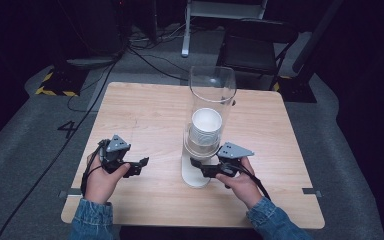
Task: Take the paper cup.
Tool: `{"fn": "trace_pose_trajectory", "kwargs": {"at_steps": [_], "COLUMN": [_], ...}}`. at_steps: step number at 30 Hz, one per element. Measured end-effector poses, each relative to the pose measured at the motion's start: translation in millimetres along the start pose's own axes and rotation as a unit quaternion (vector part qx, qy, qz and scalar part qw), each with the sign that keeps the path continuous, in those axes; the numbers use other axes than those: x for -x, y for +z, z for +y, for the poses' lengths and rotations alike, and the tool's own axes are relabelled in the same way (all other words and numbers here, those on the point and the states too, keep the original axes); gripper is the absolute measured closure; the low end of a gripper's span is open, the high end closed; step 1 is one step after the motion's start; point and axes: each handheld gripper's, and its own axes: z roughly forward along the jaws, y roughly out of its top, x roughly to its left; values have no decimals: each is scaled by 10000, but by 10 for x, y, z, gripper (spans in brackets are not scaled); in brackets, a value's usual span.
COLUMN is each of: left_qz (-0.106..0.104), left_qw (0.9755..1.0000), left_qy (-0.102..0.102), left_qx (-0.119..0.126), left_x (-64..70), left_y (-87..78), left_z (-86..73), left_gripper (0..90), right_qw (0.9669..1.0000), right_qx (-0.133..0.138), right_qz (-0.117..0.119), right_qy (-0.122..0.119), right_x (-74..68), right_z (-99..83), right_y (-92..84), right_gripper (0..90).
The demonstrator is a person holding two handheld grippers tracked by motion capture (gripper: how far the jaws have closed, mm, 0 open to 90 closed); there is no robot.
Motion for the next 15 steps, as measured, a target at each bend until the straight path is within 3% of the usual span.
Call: {"fn": "trace_pose_trajectory", "kwargs": {"at_steps": [2,9,15], "left_qz": [-5,7,-8], "left_qw": [10000,10000,10000], "left_qy": [-1,-28,1], "left_qx": [-2,7,-4], "left_x": [-7,-26,-16], "left_y": [-10,-4,2], "left_z": [0,-10,1], "left_gripper": [177,178,178], "right_qw": [9998,9996,9990], "right_qx": [-165,-203,-408], "right_qz": [13,-32,-54], "right_qy": [-54,-196,-194], "right_x": [11,18,15], "right_z": [-82,-130,-178], "right_y": [49,68,78], "right_gripper": [332,328,326]}}
